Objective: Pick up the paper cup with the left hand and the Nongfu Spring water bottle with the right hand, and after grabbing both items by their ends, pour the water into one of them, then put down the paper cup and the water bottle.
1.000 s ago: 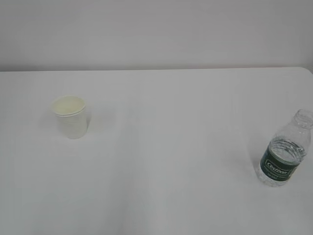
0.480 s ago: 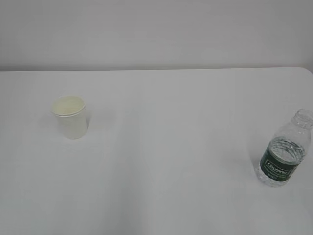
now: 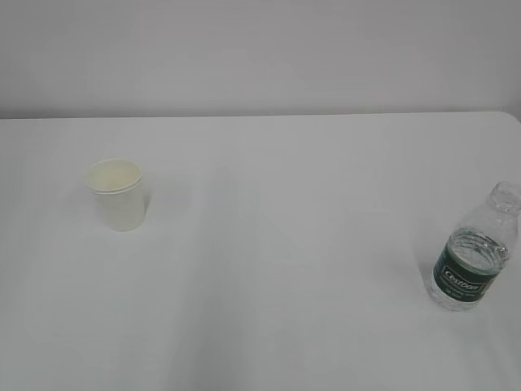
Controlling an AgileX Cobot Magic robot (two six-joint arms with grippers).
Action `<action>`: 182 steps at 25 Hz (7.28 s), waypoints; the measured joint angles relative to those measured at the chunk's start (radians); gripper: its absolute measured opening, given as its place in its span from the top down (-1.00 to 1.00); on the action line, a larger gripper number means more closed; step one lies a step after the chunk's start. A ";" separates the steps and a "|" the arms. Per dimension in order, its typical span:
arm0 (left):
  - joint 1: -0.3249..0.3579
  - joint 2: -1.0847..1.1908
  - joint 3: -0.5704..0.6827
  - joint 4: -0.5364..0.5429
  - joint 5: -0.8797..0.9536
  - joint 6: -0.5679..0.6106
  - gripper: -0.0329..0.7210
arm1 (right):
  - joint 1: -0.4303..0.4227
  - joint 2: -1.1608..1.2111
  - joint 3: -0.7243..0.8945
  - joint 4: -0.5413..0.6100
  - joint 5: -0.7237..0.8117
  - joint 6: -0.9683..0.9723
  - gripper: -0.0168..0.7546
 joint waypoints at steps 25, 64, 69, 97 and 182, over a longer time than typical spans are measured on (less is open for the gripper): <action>-0.062 0.160 -0.073 0.094 -0.254 0.002 -0.52 | 0.000 0.182 0.000 0.049 -0.308 -0.002 -0.56; -0.062 0.268 0.208 -0.110 -0.815 0.002 -0.45 | 0.000 0.265 0.231 0.119 -0.669 -0.004 -0.56; -0.064 0.283 0.283 -0.113 -0.914 0.002 -0.43 | 0.000 0.265 0.297 0.146 -0.732 -0.004 -0.56; -0.237 0.780 0.339 -0.102 -1.365 -0.004 -0.40 | 0.000 0.609 0.390 0.141 -1.055 0.039 -0.56; -0.238 1.265 0.525 0.052 -1.953 -0.144 -0.31 | 0.000 1.583 0.620 -0.105 -1.990 0.120 -0.56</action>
